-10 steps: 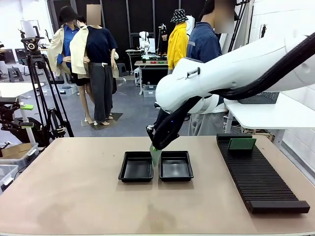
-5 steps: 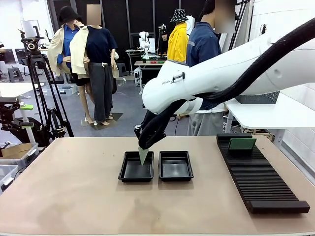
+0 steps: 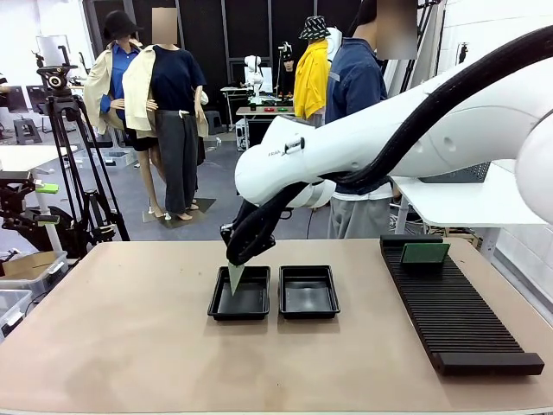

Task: Inspect and transfer BCBs to ESD trays.
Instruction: Pick up the Blank PCB from the PCB Rack and place it in the left ESD tray.

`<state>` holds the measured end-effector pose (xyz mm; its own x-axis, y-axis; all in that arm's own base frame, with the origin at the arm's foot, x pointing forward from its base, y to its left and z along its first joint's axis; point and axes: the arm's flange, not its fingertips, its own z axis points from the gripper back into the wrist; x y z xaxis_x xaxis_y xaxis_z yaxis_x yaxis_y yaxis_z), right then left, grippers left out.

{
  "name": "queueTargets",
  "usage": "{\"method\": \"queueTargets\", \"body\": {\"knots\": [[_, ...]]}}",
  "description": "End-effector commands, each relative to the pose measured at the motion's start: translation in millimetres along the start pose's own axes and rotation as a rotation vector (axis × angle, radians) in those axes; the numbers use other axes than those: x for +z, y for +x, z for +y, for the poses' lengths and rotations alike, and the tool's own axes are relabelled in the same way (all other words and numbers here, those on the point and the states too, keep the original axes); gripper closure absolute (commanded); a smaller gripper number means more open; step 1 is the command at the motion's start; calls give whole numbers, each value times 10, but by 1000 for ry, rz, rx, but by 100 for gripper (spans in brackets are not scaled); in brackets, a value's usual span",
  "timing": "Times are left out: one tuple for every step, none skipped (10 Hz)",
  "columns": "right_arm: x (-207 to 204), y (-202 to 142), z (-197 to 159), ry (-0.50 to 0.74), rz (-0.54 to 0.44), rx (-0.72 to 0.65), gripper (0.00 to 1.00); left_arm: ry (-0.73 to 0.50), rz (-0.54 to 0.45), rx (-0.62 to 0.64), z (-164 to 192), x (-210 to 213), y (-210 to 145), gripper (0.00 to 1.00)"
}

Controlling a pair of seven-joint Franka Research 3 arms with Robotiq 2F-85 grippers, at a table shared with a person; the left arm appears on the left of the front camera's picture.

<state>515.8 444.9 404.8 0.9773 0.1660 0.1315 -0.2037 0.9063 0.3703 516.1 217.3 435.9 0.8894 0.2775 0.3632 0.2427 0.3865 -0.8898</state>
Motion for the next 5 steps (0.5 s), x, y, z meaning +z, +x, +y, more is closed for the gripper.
{"method": "queueTargets", "body": {"knots": [[-165, 39, 85, -46, -3, -17, 100, 13, 4, 13, -22, 15, 1, 0], [-224, 39, 59, -51, -9, -21, 100, 13, 4, 13, -22, 15, 1, 0], [-249, 67, 46, -41, -39, -21, 100, 13, 4, 13, -22, 15, 1, 0], [-278, 76, 44, -35, -39, -18, 100, 13, 4, 13, -22, 15, 1, 0], [-283, 93, 23, -35, -41, -17, 100, 13, 4, 13, -22, 15, 1, 0]]}}
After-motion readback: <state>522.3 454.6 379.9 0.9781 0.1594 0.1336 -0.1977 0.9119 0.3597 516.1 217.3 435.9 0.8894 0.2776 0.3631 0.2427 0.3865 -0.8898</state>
